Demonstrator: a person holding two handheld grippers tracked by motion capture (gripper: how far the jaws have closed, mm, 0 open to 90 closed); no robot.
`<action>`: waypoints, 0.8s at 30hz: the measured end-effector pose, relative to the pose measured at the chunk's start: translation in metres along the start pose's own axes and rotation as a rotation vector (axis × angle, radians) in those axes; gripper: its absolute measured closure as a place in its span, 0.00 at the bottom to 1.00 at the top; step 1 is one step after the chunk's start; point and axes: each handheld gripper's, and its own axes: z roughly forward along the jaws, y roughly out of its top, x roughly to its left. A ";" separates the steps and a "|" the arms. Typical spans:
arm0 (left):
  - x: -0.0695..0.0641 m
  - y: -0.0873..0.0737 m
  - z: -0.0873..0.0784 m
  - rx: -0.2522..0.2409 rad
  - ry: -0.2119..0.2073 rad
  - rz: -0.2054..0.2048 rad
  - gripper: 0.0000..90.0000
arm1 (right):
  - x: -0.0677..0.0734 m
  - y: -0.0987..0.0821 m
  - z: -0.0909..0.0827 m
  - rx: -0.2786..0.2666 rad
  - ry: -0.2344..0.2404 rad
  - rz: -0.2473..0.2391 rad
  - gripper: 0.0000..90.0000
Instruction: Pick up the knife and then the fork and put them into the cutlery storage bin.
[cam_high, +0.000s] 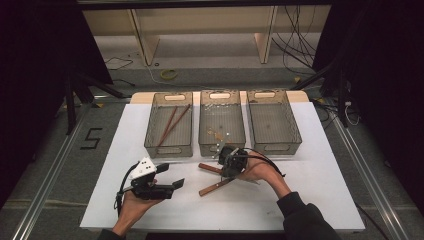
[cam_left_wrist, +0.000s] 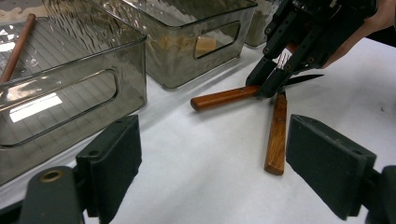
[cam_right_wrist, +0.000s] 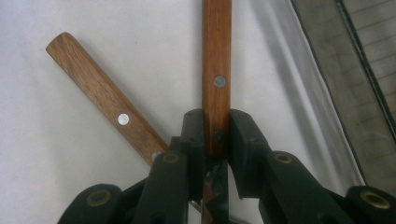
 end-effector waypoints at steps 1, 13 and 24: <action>0.000 0.000 0.000 -0.003 0.001 -0.003 0.20 | 0.000 0.000 -0.001 -0.005 0.002 0.010 0.86; 0.000 0.000 0.000 -0.004 0.000 -0.005 0.20 | -0.003 -0.003 -0.014 -0.058 0.003 0.062 0.86; 0.000 0.000 0.000 -0.005 0.000 -0.007 0.20 | -0.011 -0.011 -0.041 -0.151 0.002 0.129 0.86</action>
